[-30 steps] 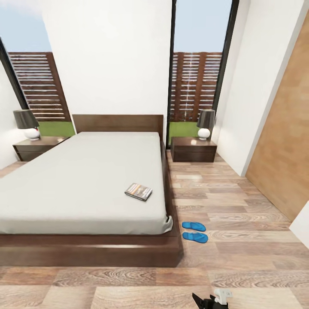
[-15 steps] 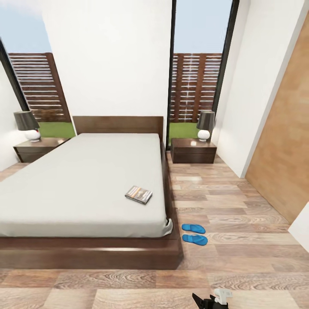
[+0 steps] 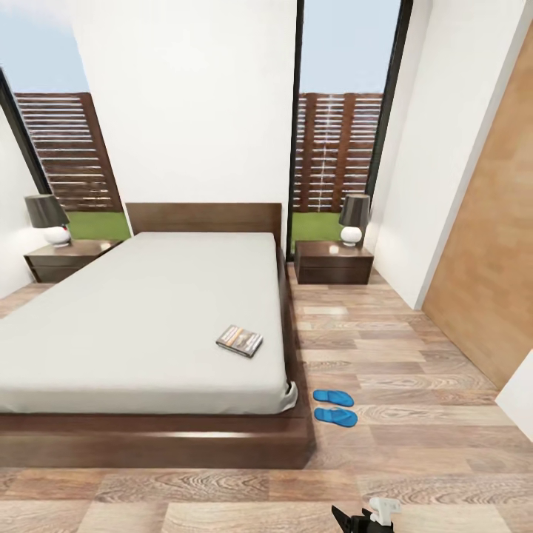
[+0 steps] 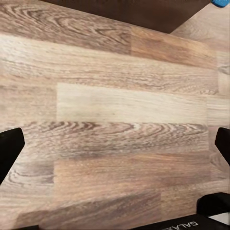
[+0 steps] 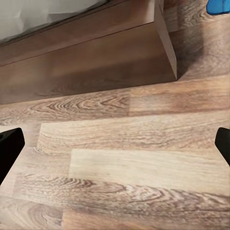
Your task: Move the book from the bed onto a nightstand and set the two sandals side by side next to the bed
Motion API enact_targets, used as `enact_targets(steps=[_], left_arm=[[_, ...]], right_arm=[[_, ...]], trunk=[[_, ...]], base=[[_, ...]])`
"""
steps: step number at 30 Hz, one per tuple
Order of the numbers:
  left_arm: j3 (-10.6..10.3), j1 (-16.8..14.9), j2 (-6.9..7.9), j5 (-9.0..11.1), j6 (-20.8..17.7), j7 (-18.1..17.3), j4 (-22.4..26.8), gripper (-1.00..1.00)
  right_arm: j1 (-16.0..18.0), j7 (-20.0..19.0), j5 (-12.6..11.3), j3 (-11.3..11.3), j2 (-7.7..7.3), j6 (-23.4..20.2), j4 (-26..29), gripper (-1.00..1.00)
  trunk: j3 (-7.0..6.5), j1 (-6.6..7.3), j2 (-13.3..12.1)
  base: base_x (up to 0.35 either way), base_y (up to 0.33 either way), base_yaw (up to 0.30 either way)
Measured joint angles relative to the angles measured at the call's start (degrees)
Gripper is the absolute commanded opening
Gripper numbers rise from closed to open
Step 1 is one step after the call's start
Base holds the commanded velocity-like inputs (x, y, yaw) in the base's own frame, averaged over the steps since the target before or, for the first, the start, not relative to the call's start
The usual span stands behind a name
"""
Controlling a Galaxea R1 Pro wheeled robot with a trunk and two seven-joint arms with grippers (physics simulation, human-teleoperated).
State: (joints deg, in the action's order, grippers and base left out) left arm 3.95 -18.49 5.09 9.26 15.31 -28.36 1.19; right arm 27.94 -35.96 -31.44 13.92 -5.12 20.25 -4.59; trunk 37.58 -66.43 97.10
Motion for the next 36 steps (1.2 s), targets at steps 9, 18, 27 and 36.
enact_targets(steps=[9, 18, 27, 36], left_arm=[[0.0, 0.0, 0.00, 0.0, 0.0, 0.0, 0.0, 1.00], [0.0, 0.0, -0.03, 0.0, 0.0, 0.1, 0.0, 1.00], [0.0, 0.0, 0.00, 0.0, 0.0, 0.1, 0.0, 1.00], [0.0, 0.0, 0.00, 0.0, 0.0, 0.0, 0.0, 1.00]], right_arm=[[0.0, 0.0, 0.0, 0.0, 0.00, 0.0, 0.0, 1.00], [0.0, 0.0, 0.0, 0.0, 0.00, 0.0, 0.0, 1.00], [0.0, 0.0, 0.0, 0.0, 0.06, 0.0, 0.0, 1.00], [0.0, 0.1, 0.0, 0.0, 0.09, 0.0, 0.0, 1.00]], trunk=[[-1.62, 1.98, -3.6], [-3.23, 3.95, -7.2], [-4.85, 5.93, -10.8], [-6.29, 7.70, -14.1]], base=[[0.000, 0.000, 0.000], [0.000, 0.000, 0.000], [0.000, 0.000, 0.000], [0.000, 0.000, 0.000]])
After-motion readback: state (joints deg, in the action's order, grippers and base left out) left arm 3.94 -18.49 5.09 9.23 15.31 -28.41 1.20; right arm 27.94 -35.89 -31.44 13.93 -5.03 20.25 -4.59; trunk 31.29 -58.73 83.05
